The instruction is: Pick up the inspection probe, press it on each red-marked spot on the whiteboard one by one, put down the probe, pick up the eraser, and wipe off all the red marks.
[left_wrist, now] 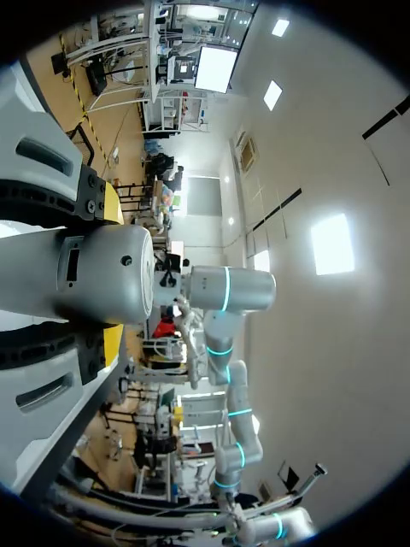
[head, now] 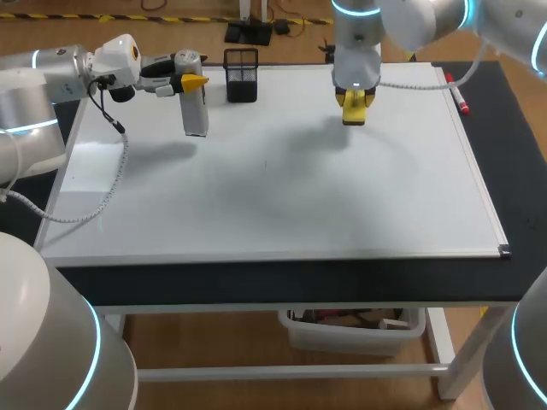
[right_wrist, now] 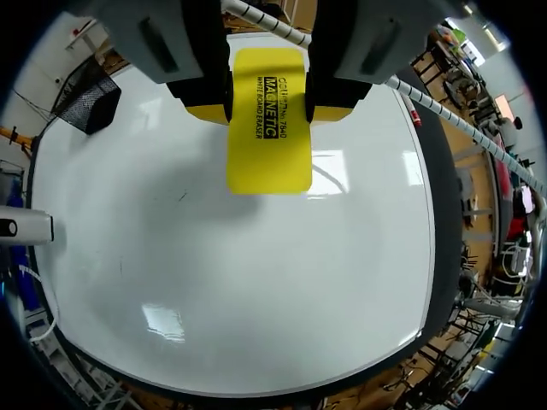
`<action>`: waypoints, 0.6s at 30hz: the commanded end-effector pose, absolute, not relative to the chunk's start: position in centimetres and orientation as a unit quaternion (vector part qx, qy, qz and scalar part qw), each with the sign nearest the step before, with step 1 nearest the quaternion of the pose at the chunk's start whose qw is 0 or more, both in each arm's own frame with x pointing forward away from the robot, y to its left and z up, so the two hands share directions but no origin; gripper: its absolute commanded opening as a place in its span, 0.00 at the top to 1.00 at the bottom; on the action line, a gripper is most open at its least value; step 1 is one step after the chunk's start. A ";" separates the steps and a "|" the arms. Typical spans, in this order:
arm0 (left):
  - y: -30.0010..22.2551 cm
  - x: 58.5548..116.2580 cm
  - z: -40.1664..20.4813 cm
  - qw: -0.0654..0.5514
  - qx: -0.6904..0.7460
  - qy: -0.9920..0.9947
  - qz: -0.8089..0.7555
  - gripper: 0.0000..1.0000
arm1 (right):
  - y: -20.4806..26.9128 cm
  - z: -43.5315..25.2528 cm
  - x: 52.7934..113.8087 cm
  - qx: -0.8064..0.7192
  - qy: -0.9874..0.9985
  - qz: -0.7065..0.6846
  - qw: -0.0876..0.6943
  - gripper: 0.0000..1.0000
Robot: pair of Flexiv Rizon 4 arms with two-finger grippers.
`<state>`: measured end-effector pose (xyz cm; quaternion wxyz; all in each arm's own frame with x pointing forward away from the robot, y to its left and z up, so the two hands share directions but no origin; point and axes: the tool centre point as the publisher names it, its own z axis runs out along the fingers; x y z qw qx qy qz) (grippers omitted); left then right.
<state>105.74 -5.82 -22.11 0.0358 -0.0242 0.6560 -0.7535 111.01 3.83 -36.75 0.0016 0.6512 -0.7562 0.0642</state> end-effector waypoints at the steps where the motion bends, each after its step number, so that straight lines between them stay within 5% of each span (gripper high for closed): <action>1: -5.8 105.7 -22.0 0.037 -0.025 0.656 -0.753 1.00 | 4.5 -37.1 113.4 0.651 -0.756 0.057 0.020 1.00; 18: -5.8 105.7 -22.0 0.037 -0.025 0.656 -0.753 1.00 | 7.1 -37.7 118.3 0.651 -0.756 0.056 0.017 1.00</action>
